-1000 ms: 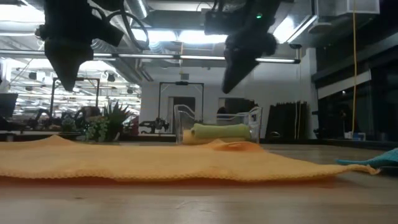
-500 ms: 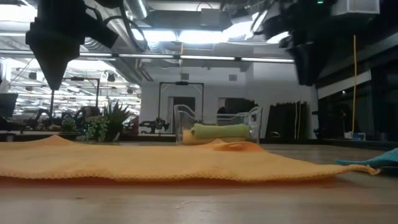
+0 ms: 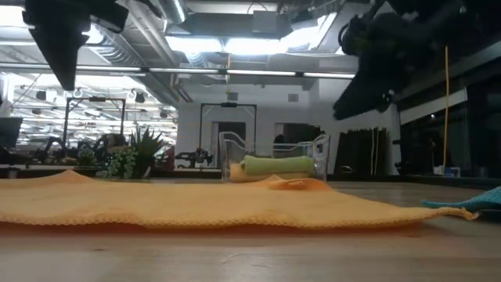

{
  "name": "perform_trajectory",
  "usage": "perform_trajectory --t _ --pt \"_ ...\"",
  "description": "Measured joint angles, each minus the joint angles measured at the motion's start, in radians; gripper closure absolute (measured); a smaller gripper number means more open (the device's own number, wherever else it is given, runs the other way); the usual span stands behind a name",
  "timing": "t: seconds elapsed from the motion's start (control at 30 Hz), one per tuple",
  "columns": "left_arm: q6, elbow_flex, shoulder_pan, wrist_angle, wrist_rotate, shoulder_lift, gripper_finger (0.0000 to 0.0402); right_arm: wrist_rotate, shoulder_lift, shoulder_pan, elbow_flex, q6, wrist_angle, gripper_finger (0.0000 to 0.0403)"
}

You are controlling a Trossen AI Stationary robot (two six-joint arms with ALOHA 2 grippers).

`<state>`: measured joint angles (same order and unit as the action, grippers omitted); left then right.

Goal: Fold microfiber towels
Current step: Fold the orange microfiber cloth

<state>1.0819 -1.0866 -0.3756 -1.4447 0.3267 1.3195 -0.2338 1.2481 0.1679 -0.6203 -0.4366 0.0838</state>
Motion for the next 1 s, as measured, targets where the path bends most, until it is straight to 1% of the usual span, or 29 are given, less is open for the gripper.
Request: perform_trajectory --t 0.07,0.13,0.23,0.3,0.4,0.57,0.67,0.73,0.8,0.83,0.93,1.0 --pt "0.028 0.057 -0.007 0.082 0.032 -0.058 0.0242 0.0 0.03 0.001 0.034 0.001 -0.091 0.0257" --pt "0.059 0.113 -0.012 0.167 0.069 -0.1 0.0242 -0.002 0.064 0.001 0.04 0.007 -0.147 0.0257" --pt "0.055 0.181 -0.013 0.29 0.096 -0.125 0.0241 -0.049 0.125 0.001 0.023 0.076 -0.152 0.0257" --pt "0.028 0.214 -0.013 0.339 0.099 -0.126 0.0242 -0.065 0.169 0.001 -0.001 0.128 -0.167 0.0257" --pt "0.01 0.248 -0.013 0.366 0.123 -0.125 0.0242 -0.083 0.238 0.001 -0.053 0.216 -0.201 0.0257" --pt "0.042 0.257 -0.004 0.367 0.181 -0.125 0.0242 -0.087 0.329 -0.002 -0.156 0.34 -0.198 0.0257" --pt "0.057 0.257 -0.005 0.372 0.192 -0.125 0.0244 -0.088 0.387 -0.001 -0.222 0.366 -0.198 0.0257" --pt "0.04 0.257 -0.005 0.376 0.227 -0.125 0.0242 -0.085 0.426 -0.001 -0.266 0.37 -0.189 0.0256" --pt "0.024 0.257 -0.005 0.381 0.28 -0.125 0.0241 -0.08 0.466 -0.001 -0.305 0.372 -0.18 0.0246" --pt "0.026 0.257 -0.005 0.387 0.29 -0.125 0.0241 -0.08 0.487 -0.001 -0.324 0.368 -0.167 0.0238" --pt "0.033 0.257 -0.005 0.407 0.288 -0.125 0.0242 -0.081 0.551 -0.001 -0.373 0.363 -0.135 0.0199" --pt "0.035 0.257 -0.008 0.417 0.269 -0.124 0.0241 -0.105 0.59 -0.001 -0.4 0.338 -0.129 0.0169"
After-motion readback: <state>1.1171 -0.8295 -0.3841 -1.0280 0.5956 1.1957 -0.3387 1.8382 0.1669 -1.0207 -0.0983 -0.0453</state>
